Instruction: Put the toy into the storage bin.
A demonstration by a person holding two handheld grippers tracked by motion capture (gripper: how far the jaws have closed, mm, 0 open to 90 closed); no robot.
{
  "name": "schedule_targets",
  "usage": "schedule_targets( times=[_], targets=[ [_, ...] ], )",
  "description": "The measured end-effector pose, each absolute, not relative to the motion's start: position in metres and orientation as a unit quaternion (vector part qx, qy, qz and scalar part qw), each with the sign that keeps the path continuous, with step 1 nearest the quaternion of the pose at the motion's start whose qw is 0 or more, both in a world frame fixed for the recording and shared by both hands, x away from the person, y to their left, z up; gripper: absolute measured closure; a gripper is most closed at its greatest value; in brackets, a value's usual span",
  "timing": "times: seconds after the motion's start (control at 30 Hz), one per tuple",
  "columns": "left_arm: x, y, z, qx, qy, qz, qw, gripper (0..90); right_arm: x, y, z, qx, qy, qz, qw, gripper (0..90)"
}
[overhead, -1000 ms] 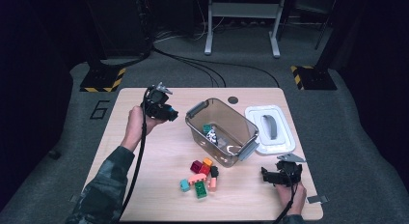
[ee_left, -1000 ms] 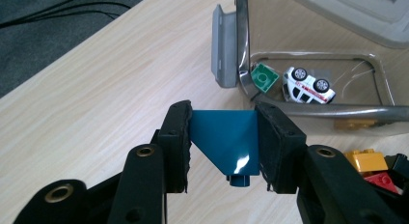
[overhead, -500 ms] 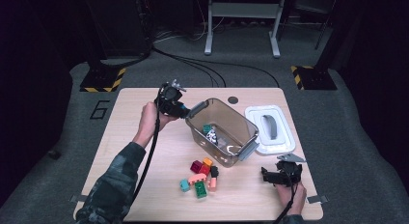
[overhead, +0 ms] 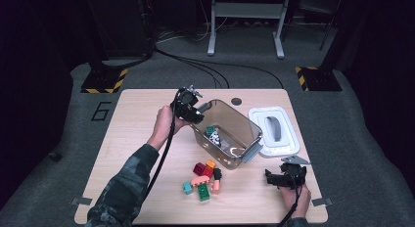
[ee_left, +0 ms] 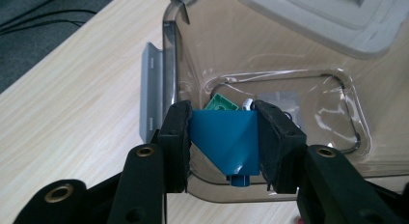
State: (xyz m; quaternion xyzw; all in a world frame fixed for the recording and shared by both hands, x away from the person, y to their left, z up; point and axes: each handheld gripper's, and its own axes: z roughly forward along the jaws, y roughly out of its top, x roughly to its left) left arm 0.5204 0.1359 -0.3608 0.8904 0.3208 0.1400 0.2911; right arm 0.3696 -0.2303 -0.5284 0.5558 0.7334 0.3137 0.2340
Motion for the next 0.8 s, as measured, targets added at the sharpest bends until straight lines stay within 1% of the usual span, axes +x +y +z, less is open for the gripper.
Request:
schedule_targets(
  times=[0.4,0.67,0.73,0.8],
  targets=[
    [0.526,0.129,-0.375,0.903,0.309,0.135,0.267,58.9,0.37,-0.23,-0.528,0.555,0.734,0.314,0.234,3.2],
    [0.526,0.133,-0.381,0.904,0.309,0.132,0.265,58.3,0.37,-0.23,-0.528,0.555,0.734,0.314,0.234,3.2],
    [0.526,0.133,-0.38,0.903,0.31,0.129,0.268,56.6,0.37,-0.23,-0.528,0.555,0.734,0.314,0.234,3.2],
    [0.525,0.134,-0.379,0.901,0.312,0.125,0.273,52.3,0.37,-0.23,-0.528,0.555,0.734,0.314,0.234,3.2]
  ],
)
